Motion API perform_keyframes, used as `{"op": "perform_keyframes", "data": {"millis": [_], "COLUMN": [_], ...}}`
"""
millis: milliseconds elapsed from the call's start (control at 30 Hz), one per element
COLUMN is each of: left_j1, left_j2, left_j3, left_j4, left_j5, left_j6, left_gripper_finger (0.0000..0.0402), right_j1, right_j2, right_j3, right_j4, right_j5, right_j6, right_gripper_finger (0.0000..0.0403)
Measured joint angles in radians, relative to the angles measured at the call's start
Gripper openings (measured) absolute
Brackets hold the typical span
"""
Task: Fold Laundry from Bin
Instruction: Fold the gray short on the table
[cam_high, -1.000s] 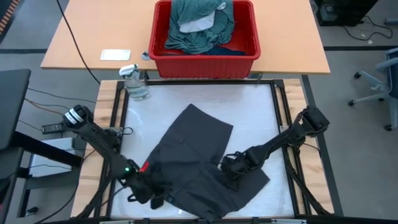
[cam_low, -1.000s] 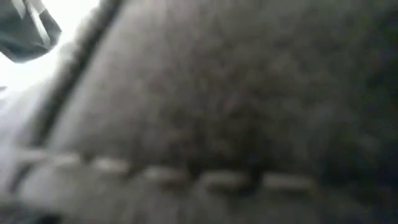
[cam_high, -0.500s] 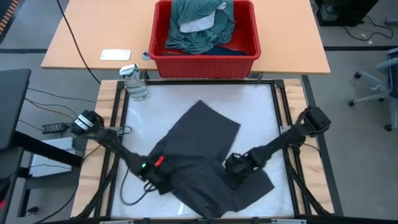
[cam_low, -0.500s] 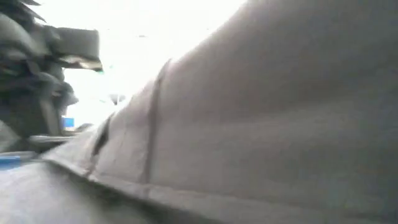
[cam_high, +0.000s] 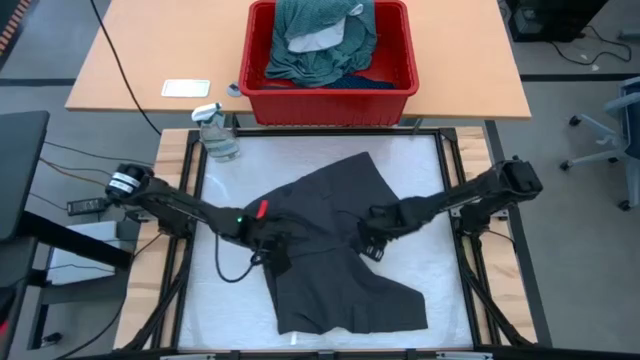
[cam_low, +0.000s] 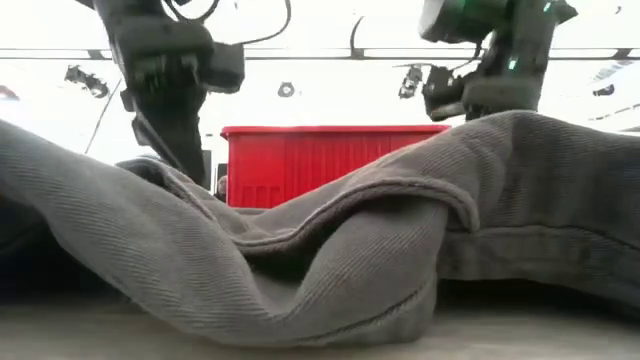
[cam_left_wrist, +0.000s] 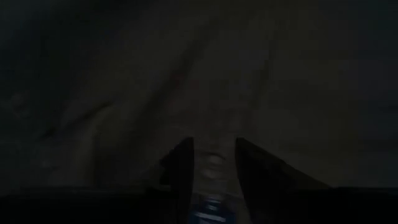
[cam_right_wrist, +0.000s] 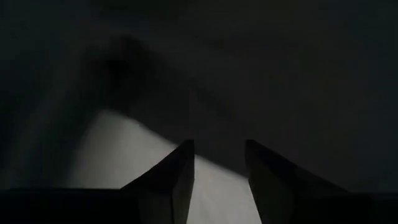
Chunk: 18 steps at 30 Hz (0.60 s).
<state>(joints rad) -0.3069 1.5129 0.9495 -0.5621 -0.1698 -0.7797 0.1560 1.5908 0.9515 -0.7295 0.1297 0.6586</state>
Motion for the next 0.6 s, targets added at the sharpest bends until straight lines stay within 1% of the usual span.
{"op": "perform_keyframes", "data": {"millis": [100, 167, 300, 467, 600], "left_j1": [-0.066, -0.125, -0.244, -0.353, -0.415], "left_j2": [-0.012, -0.003, 0.042, 0.088, 0.09], "left_j3": [0.013, 0.009, 0.009, 0.009, 0.01], "left_j4": [0.04, 0.048, 0.171, 0.322, 0.415], "left_j5": [0.0, 0.0, 0.0, -0.001, -0.022], "left_j6": [-0.073, -0.116, -0.184, -0.23, -0.203], "left_gripper_finger": [0.0123, 0.0123, 0.0123, 0.0123, 0.0124], "right_j1": [-0.074, -0.117, -0.153, -0.138, -0.129], "right_j2": [0.04, 0.053, 0.043, -0.05, -0.174], "right_j3": [-0.052, -0.087, -0.142, -0.156, -0.114], "right_j4": [0.038, 0.076, 0.099, 0.029, -0.003], "right_j5": [0.017, -0.005, -0.061, -0.069, -0.081], "right_j6": [-0.121, -0.179, -0.245, -0.377, -0.377], "right_gripper_finger": [0.0151, 0.0151, 0.0151, 0.0151, 0.0151]}}
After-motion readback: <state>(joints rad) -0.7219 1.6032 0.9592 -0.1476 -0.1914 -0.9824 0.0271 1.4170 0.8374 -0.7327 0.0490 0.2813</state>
